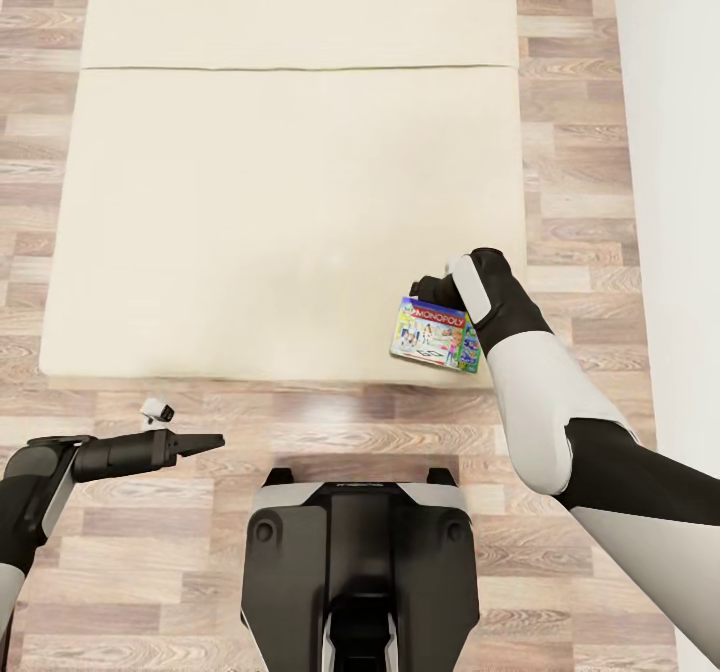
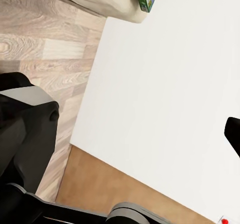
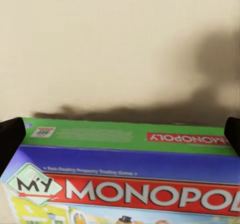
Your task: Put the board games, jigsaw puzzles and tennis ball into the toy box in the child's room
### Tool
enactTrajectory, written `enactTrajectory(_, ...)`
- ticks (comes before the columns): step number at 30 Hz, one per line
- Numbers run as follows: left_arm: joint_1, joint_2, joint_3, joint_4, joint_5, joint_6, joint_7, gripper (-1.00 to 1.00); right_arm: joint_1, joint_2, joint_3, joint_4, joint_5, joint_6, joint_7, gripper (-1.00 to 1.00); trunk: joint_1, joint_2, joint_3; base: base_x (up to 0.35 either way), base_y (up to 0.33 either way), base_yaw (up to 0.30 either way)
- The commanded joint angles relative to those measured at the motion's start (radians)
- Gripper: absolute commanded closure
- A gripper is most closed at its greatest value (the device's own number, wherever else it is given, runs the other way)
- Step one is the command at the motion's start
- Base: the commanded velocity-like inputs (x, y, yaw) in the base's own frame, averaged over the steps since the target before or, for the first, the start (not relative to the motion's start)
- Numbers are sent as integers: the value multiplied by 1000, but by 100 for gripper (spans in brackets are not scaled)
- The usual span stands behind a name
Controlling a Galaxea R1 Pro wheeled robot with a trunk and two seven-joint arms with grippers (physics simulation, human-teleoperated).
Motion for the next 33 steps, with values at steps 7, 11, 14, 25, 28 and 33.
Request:
enactTrajectory(7,0,0,0,0,0,11,-4,-100,-1,1,-4,-1,-10,2,-10,-100,0,-2,-1,-107,0,0)
enactTrajectory(11,0,0,0,0,0,11,-4,-100,-1,1,-4,-1,-10,2,-10,-100,0,-2,-1,-119,0,0)
enactTrajectory(14,0,0,0,0,0,11,-4,-100,-1,1,-4,-1,-11,2,-10,-100,0,-2,-1,-57,0,0)
enactTrajectory(25,0,0,0,0,0,11,-4,-100,-1,1,-4,-1,-11,2,-10,-100,0,-2,-1,-76,0,0)
enactTrajectory(28,1,0,0,0,0,11,-4,-100,-1,1,-4,-1,-11,2,-10,-100,0,-2,-1,-78,0,0)
enactTrajectory(33,0,0,0,0,0,11,-4,-100,-1,1,-4,-1,-11,2,-10,-100,0,-2,-1,-86,0,0)
